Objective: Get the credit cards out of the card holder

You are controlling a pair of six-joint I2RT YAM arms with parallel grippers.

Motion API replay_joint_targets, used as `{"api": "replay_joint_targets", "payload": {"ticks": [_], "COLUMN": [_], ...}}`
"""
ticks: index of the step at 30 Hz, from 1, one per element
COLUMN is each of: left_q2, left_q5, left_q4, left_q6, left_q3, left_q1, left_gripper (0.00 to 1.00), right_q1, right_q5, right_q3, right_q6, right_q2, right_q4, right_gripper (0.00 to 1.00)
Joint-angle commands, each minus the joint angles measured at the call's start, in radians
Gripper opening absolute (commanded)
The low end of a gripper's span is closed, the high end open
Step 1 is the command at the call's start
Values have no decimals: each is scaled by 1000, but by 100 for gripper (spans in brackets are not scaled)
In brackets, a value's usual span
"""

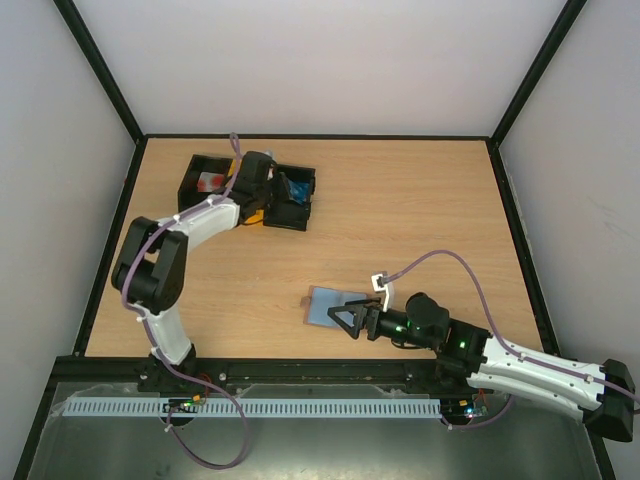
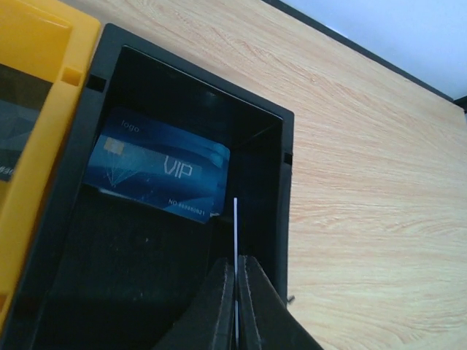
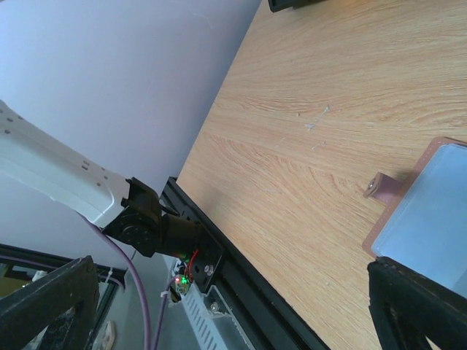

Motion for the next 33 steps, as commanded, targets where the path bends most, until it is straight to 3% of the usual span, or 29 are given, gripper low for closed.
{"api": "replay_joint_targets", "payload": {"ticks": [1, 17, 33], "left_q2": [82, 261, 336], "left_q5": [1, 14, 12], "left_q4": [15, -54, -117], "left_q6": [26, 56, 74], "left_q3": [85, 266, 367], "left_q1": [7, 24, 40], "left_gripper": [3, 4, 20], "right_q1": [3, 4, 4], "right_q5": [23, 67, 84], "right_q3": [42, 26, 39], "right_q6": [-14, 1, 8], "right_q2": [-4, -32, -18], "right_q4": [-16, -34, -36], "right_gripper": [98, 98, 98]}}
